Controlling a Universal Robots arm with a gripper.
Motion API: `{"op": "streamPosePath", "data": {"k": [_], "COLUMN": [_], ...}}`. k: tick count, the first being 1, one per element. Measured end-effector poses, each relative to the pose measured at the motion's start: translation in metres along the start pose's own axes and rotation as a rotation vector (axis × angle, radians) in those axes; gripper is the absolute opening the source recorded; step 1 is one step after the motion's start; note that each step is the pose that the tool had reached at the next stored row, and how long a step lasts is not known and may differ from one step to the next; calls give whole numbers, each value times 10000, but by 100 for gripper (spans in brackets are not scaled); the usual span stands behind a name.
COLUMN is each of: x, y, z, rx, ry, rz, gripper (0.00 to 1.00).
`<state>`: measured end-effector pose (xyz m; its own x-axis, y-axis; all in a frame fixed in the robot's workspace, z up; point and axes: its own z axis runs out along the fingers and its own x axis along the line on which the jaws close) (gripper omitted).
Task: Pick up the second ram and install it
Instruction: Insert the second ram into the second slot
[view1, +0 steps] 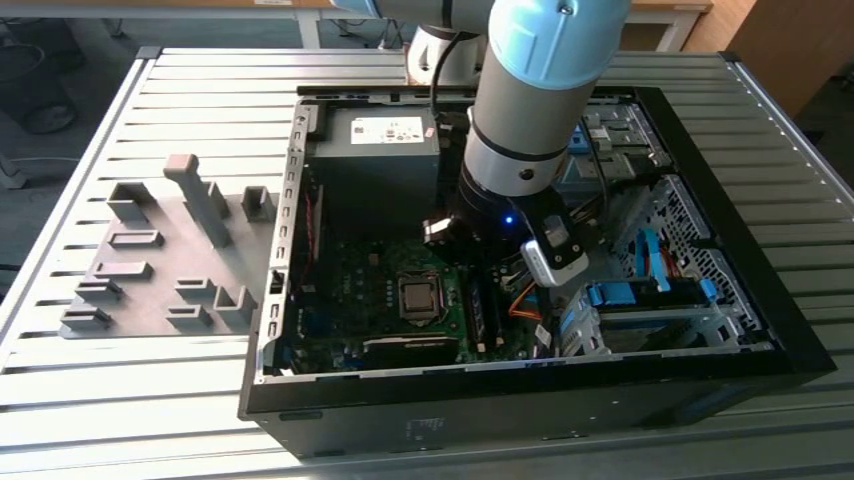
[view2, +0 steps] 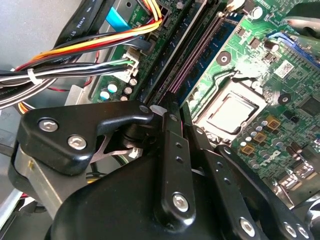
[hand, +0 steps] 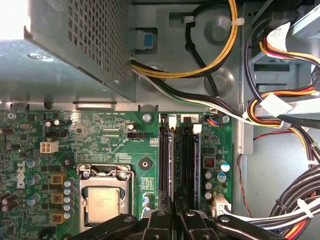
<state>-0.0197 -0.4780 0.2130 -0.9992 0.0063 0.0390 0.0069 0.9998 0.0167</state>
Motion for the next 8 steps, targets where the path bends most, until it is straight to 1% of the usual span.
{"op": "streamPosePath", "data": {"k": [4,8], "x": [0,-1], "y": [0,0], "z": [8,24], "rx": [-24,-27], "ry": [-1,0], "rz": [-2,-2], "gripper": [14,14]}}
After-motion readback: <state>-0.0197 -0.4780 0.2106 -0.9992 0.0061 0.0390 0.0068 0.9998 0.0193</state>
